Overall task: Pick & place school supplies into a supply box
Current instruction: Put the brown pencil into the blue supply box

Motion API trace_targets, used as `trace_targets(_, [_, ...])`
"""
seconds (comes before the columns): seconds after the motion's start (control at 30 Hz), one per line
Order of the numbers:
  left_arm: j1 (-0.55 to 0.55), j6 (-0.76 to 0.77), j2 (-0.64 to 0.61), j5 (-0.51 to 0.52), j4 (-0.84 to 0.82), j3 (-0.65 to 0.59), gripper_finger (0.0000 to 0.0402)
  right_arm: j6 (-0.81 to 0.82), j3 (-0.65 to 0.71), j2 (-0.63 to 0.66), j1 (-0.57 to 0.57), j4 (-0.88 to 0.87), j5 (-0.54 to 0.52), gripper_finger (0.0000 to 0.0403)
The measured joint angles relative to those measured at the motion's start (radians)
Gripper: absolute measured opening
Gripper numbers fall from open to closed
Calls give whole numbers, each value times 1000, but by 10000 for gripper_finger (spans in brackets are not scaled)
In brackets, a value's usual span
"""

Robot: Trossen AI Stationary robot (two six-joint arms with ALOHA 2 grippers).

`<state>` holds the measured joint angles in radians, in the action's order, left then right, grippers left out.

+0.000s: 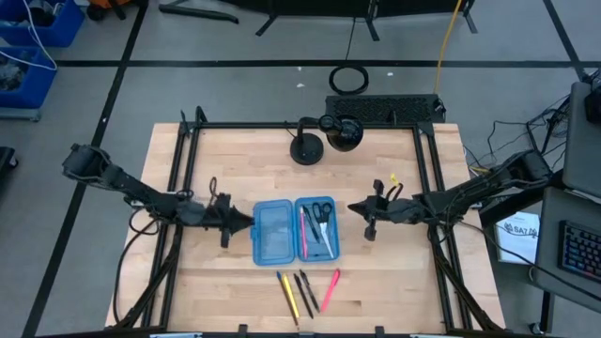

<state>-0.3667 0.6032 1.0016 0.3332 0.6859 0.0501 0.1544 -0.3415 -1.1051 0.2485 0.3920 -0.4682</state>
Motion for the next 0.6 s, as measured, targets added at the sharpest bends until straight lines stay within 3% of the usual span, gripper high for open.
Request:
trace_targets(0.2, [-240, 218, 73, 226, -513, 279, 11, -183, 119, 116, -38, 120, 151, 1])
trace_targets(0.27, [-299, 311, 126, 316, -618, 386, 7, -200, 159, 157, -48, 127, 159, 1])
trace_targets(0.4, [-378, 414, 270, 447, -664, 557, 10, -218, 219, 234, -72, 128, 158, 1])
trace_targets(0.6, [-390, 579, 542, 473, -678, 786, 6, -236, 279, 307, -95, 128, 157, 1])
